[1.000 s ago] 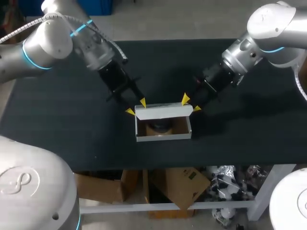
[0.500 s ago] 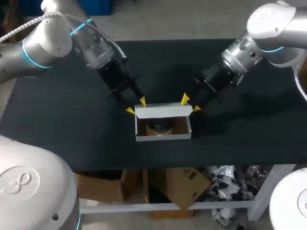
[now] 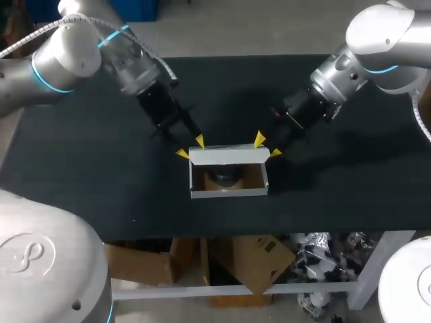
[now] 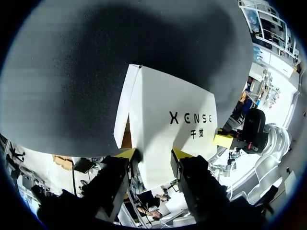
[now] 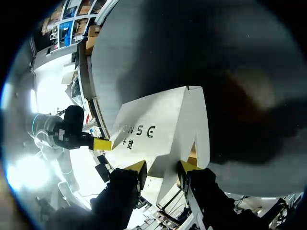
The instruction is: Assemble the packaging by folding the flat box into shape, placing the metal phone stand inside, and closing the box properly
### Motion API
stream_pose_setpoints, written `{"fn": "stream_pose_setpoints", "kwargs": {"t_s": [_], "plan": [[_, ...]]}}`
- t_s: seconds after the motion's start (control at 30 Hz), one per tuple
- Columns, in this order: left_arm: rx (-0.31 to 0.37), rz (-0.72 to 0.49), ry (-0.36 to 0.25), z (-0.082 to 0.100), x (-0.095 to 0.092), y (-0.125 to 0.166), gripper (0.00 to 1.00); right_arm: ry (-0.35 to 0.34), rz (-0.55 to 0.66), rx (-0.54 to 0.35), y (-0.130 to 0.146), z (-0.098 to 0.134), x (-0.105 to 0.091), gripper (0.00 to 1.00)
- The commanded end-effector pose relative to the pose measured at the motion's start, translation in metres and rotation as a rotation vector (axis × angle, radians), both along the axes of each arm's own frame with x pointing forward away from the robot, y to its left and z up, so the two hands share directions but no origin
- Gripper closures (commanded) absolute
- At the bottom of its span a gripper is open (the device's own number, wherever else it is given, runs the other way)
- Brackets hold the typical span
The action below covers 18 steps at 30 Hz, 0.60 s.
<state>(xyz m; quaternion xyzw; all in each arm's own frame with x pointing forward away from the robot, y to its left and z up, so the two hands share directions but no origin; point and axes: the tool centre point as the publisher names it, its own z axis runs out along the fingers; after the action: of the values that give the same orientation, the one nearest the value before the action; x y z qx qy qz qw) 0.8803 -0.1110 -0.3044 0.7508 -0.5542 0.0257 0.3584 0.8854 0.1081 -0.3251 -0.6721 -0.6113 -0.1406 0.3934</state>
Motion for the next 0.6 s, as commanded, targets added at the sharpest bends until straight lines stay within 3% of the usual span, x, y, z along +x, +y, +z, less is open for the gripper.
{"fn": "stream_pose_setpoints", "kwargs": {"t_s": [0.03, 0.6], "plan": [[-0.005, -0.006, 0.014, -0.0005, 0.0047, -0.0041, 0.56, 0.005, 0.007, 0.001, 0.0029, 0.0003, 0.0005, 0.56], [-0.048, 0.035, 0.029, -0.0021, 0.0056, -0.0038, 0.56, 0.005, 0.008, 0.003, 0.0018, 0.0006, 0.0007, 0.55]]}}
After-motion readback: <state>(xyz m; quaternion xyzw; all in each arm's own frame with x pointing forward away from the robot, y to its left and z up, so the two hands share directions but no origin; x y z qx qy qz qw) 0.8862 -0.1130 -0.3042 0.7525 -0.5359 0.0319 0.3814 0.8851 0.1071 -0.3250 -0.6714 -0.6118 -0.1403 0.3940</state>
